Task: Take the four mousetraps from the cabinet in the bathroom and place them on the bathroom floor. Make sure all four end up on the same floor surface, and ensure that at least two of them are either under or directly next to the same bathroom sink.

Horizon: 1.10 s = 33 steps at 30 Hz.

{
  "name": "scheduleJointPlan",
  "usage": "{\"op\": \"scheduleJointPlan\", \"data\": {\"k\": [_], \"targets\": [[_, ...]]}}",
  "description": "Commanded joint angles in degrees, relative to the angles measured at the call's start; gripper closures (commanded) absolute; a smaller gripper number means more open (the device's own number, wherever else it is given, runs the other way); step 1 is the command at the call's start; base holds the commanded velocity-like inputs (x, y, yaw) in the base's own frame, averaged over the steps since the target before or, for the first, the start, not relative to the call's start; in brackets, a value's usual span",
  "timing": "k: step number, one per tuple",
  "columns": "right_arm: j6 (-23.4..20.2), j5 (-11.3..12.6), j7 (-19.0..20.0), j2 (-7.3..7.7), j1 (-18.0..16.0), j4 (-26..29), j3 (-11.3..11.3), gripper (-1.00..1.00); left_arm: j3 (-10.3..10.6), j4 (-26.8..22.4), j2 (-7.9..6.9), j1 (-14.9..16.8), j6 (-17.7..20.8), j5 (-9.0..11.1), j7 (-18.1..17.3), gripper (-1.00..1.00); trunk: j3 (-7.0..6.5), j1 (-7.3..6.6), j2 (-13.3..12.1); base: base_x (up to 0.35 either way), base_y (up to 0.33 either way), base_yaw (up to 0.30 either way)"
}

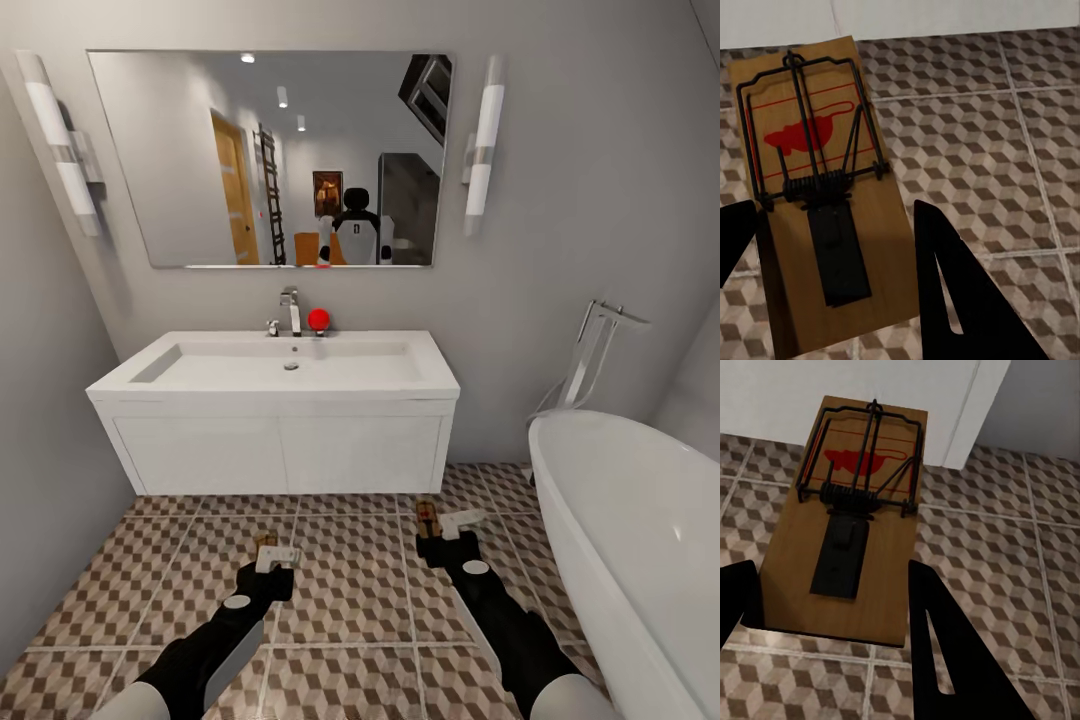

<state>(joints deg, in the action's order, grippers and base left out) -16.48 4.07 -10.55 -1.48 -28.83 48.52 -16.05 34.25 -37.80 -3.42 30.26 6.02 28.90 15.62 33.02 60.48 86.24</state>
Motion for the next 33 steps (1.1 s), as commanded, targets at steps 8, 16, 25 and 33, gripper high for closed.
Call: {"op": "scheduleJointPlan", "data": {"k": [8,16,25,33], "targets": [[-0.3,0.6,-0.4,0.01,0.0,0.1,-0.2,1.00,0.5,-4.8,-0.45,0.1,0.5,0.3,0.7,1.00,2.22,1.76,3.3,0.000,0.000,0.000],[-0.2,0.6,-0.4,0.12,-0.1,0.1,-0.1,1.00,0.5,-11.0,-1.89,0.1,1.1,0.2,0.8,1.00,4.38,3.52,6.5,0.000,0.000,0.000],[-0.4,0.6,-0.7,0.30,0.0,2.8,0.0,1.00,0.5,-11.6,-2.28,0.1,1.3,0.3,0.8,1.00,6.81,5.49,10.1,0.000,0.000,0.000],[-0.9,0.6,-0.8,0.40,0.0,5.7,0.1,1.00,0.6,-11.7,-2.28,0.1,1.3,0.3,0.8,1.00,8.97,7.25,13.3,0.000,0.000,0.000]]}}
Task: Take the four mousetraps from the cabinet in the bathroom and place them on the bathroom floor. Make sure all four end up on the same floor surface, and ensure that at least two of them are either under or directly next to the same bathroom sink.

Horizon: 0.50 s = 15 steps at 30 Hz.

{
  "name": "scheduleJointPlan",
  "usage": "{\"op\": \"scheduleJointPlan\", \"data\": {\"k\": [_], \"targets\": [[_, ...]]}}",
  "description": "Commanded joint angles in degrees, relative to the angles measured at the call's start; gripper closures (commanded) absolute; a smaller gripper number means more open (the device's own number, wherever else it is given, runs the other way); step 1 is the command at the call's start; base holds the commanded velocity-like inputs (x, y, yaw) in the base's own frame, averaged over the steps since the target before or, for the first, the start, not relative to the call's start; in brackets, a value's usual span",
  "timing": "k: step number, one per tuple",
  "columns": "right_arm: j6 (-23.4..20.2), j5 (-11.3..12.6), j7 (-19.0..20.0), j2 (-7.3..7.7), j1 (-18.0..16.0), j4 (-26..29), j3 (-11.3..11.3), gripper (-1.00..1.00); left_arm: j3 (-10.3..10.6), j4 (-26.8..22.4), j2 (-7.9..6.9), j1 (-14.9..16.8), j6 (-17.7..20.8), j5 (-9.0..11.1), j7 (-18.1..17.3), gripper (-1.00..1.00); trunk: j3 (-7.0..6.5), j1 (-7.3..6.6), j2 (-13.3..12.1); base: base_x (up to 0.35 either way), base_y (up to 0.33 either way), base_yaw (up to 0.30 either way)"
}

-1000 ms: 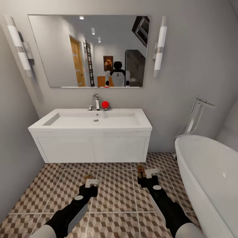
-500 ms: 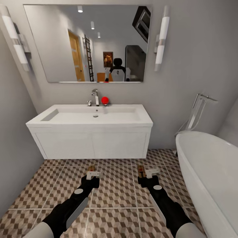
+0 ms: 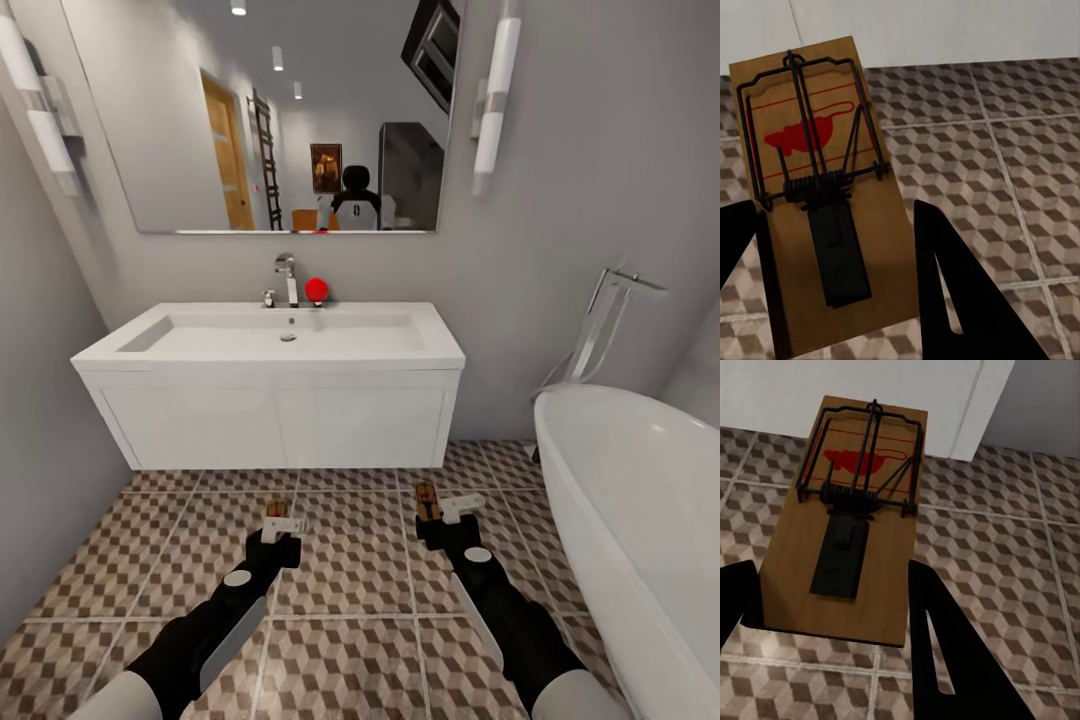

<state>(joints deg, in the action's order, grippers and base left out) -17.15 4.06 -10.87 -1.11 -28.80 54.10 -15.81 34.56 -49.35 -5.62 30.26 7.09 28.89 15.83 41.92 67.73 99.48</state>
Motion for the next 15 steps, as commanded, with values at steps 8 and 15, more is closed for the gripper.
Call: {"op": "scheduleJointPlan", "data": {"k": [8,15], "targets": [[-0.4,0.6,-0.6,-0.16,0.0,0.9,-0.3,1.00,0.5,-0.1,-0.02,0.1,0.2,0.3,0.6,1.00,2.22,1.76,3.3,0.000,0.000,0.000],[-0.4,0.7,-0.5,-0.21,0.0,0.9,-0.4,1.00,0.5,-0.1,-0.01,0.1,0.2,0.3,0.6,1.00,4.11,3.30,6.1,0.000,0.000,0.000]]}}
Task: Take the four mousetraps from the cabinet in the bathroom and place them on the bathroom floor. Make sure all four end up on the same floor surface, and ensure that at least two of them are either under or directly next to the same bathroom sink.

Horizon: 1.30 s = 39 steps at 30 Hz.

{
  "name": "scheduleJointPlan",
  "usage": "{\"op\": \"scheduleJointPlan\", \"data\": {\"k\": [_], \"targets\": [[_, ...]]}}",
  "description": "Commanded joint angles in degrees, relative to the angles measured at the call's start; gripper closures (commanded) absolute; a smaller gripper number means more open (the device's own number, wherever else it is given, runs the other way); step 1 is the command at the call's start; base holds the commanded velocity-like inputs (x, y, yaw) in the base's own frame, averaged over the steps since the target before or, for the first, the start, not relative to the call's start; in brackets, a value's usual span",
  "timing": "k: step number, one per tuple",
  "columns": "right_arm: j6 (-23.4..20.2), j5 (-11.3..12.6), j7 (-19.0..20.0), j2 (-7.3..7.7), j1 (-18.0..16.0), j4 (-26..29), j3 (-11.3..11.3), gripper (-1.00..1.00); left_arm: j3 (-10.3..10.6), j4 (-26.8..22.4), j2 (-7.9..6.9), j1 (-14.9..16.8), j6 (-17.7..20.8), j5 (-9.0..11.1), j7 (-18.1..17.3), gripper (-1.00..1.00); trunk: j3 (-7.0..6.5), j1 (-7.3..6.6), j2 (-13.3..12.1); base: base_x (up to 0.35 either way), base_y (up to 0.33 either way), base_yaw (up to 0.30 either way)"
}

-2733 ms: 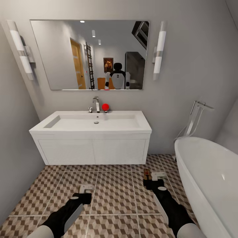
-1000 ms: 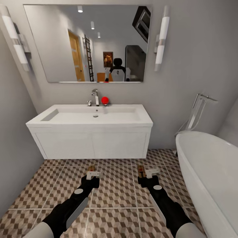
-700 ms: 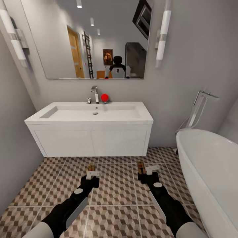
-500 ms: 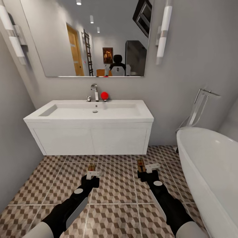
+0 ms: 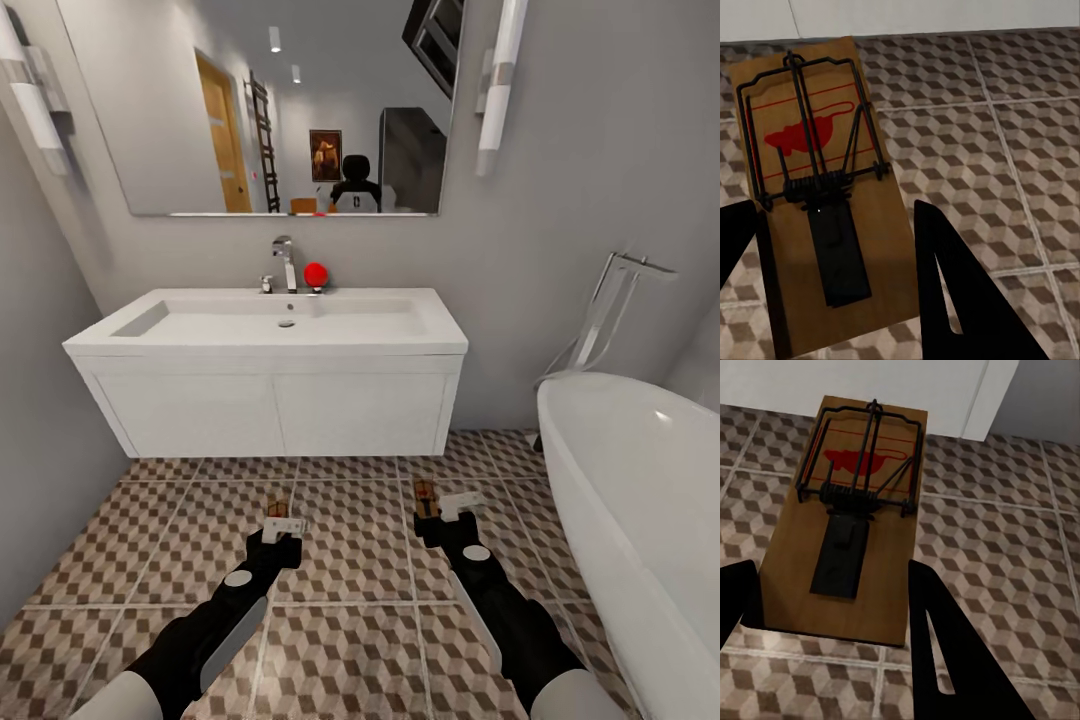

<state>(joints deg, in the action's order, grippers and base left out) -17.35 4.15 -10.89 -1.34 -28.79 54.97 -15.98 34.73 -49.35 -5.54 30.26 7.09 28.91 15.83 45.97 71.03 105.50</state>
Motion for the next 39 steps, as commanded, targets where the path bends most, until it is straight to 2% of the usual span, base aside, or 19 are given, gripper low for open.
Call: {"op": "scheduleJointPlan", "data": {"k": [1,3,10,15,17,19,20,22,23,25,26,28,32,37,39], "targets": [[-0.2,0.6,-0.5,0.03,-0.1,0.1,-0.2,1.00,0.3,-0.1,-0.08,0.1,0.2,0.3,0.6,1.00,0.33,0.22,0.4,0.000,0.000,0.000],[-0.2,0.6,-0.5,0.03,-0.1,0.1,-0.2,1.00,0.3,-0.1,-0.08,0.1,0.2,0.3,0.6,1.00,0.87,0.66,1.2,0.000,0.000,0.000],[-0.2,0.5,-0.5,0.10,-0.1,0.1,-0.2,1.00,0.3,-0.5,-0.13,0.1,0.2,0.3,0.6,1.00,1.50,0.66,1.2,0.000,0.000,0.000],[0.1,0.6,-0.4,0.02,-0.1,0.1,-0.3,1.00,0.1,-0.4,-1.08,0.1,0.2,0.3,0.6,1.00,1.77,0.66,1.2,0.000,0.000,0.000],[0.0,0.5,-0.4,-0.05,-0.1,0.2,-0.2,1.00,-0.2,0.0,-1.27,0.1,1.4,0.3,0.6,1.00,1.80,0.66,1.2,0.000,0.000,0.000],[-0.1,0.4,-0.4,-0.08,-0.2,1.3,-0.1,1.00,-0.6,0.0,-1.29,0.1,4.7,0.3,0.6,1.00,1.81,0.66,1.2,0.000,0.000,0.000],[-0.6,0.4,-0.4,-0.07,-0.4,2.4,-0.1,1.00,-1.4,-0.4,-1.30,0.1,8.1,0.3,0.6,1.00,1.81,0.66,1.2,0.000,0.000,0.000],[-3.6,0.4,-0.4,-0.07,-2.2,4.1,-0.1,1.00,-5.5,-4.1,-1.26,0.8,16.7,0.2,0.5,1.00,1.81,0.66,1.2,0.000,0.000,0.000],[-4.8,0.4,-0.4,-0.07,-2.8,4.4,-0.1,1.00,-6.8,-5.6,-1.23,1.1,19.0,0.2,0.5,1.00,1.81,0.66,1.2,0.000,0.000,0.000],[-9.5,0.3,-0.3,-0.05,-5.7,4.9,-0.1,1.00,-11.6,-12.1,-1.16,2.9,28.5,0.2,0.5,1.00,1.82,0.66,1.2,0.000,0.000,0.000],[-10.5,0.3,-0.3,-0.03,-6.4,5.0,-0.1,1.00,-12.4,-13.4,-1.14,3.6,30.6,0.2,0.5,1.00,1.82,0.66,1.2,0.000,0.000,0.000],[-12.9,0.3,-0.2,0.00,-9.0,5.2,-0.1,1.00,-14.6,-16.8,-1.09,7.1,37.5,0.2,0.5,1.00,1.82,0.66,1.2,0.000,0.000,0.000],[-14.5,0.4,-0.2,-0.02,-12.3,4.9,-0.1,1.00,-16.1,-16.3,-1.06,12.0,42.3,0.2,0.5,1.00,1.82,0.66,1.2,0.000,0.000,0.000],[-18.0,0.5,-0.2,-0.13,-17.4,1.3,0.0,1.00,-17.9,-9.5,-1.05,19.6,44.4,0.2,0.5,1.00,1.82,0.66,1.2,0.000,0.000,0.000],[-18.7,0.6,-0.1,-0.14,-19.7,-1.3,0.0,1.00,-18.0,-7.2,-1.05,21.5,44.7,0.2,0.5,1.00,1.82,0.66,1.2,0.000,0.000,0.000]]}}
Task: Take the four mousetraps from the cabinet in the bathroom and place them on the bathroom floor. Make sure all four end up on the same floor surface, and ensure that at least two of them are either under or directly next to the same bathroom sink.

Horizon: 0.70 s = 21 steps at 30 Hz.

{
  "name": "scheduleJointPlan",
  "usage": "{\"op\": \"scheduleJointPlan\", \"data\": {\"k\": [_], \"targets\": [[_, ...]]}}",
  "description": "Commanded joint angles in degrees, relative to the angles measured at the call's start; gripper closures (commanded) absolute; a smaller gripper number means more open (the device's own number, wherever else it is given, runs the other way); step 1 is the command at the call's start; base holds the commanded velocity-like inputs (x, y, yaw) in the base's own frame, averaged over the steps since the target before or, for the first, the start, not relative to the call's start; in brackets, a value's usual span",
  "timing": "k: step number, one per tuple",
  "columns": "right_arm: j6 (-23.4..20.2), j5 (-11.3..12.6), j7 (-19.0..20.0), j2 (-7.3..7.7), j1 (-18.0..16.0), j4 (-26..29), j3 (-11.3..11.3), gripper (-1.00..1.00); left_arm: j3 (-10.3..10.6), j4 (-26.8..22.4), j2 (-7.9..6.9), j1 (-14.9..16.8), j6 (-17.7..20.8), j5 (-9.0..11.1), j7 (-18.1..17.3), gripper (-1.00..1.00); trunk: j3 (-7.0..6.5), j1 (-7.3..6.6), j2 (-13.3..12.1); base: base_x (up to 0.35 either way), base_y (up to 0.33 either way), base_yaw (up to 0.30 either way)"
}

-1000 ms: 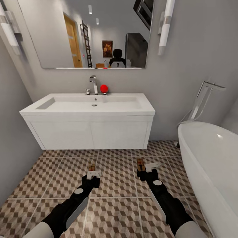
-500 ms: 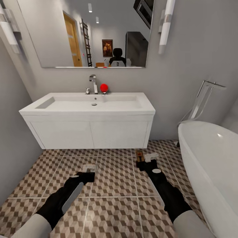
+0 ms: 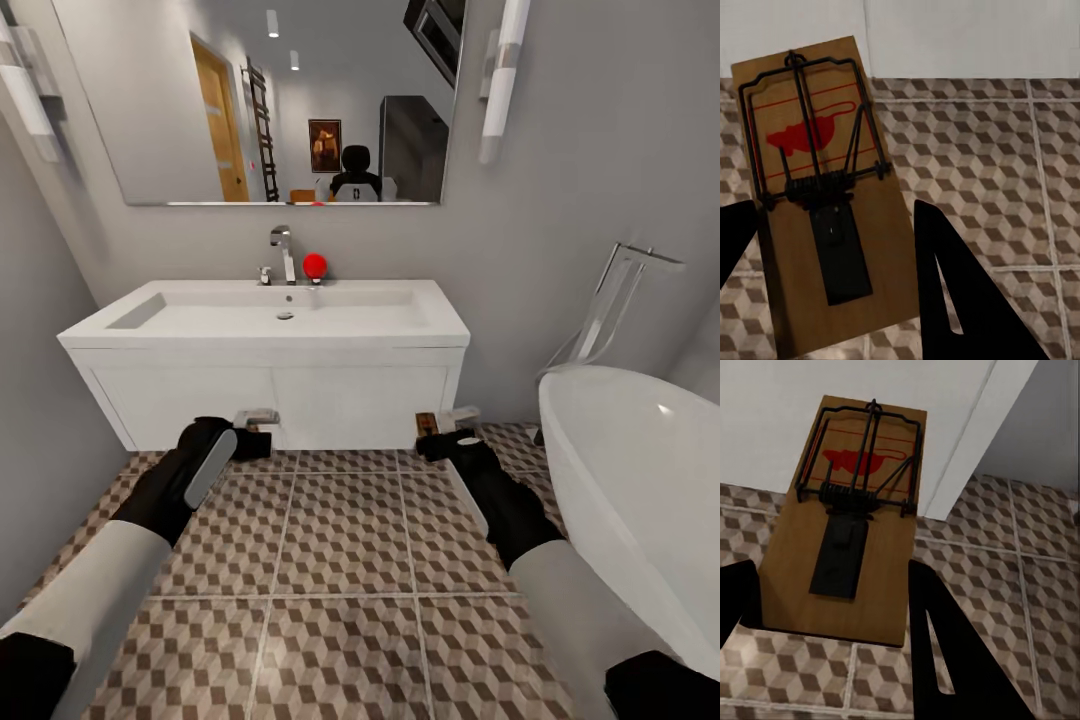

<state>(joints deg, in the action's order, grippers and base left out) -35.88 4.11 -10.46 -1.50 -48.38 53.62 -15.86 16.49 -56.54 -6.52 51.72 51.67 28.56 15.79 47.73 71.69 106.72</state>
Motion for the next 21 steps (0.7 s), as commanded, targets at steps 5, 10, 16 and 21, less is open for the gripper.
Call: {"op": "scheduleJointPlan", "data": {"k": [5,10,16,21], "targets": [[-0.9,0.9,-0.5,-0.02,-8.0,-10.8,-0.1,1.00,0.1,6.0,-0.07,3.8,0.4,0.5,0.6,1.00,0.06,-0.01,0.0,0.000,0.000,0.000],[-0.8,1.2,-0.4,-0.58,-12.3,-18.7,0.0,1.00,0.0,10.3,-0.07,5.1,0.2,0.5,0.6,1.00,0.06,-0.01,0.0,0.000,0.000,0.000],[-0.8,1.3,-0.4,-1.63,-12.9,-19.6,0.0,1.00,0.1,7.8,-0.09,5.2,0.1,0.5,0.3,1.00,0.06,-0.01,0.0,0.000,0.000,0.000],[-0.7,1.3,-0.4,-1.74,-13.0,-19.1,0.0,1.00,0.4,-1.0,-0.53,5.2,0.5,0.7,0.2,1.00,0.06,-0.01,0.0,0.000,0.000,0.000]]}}
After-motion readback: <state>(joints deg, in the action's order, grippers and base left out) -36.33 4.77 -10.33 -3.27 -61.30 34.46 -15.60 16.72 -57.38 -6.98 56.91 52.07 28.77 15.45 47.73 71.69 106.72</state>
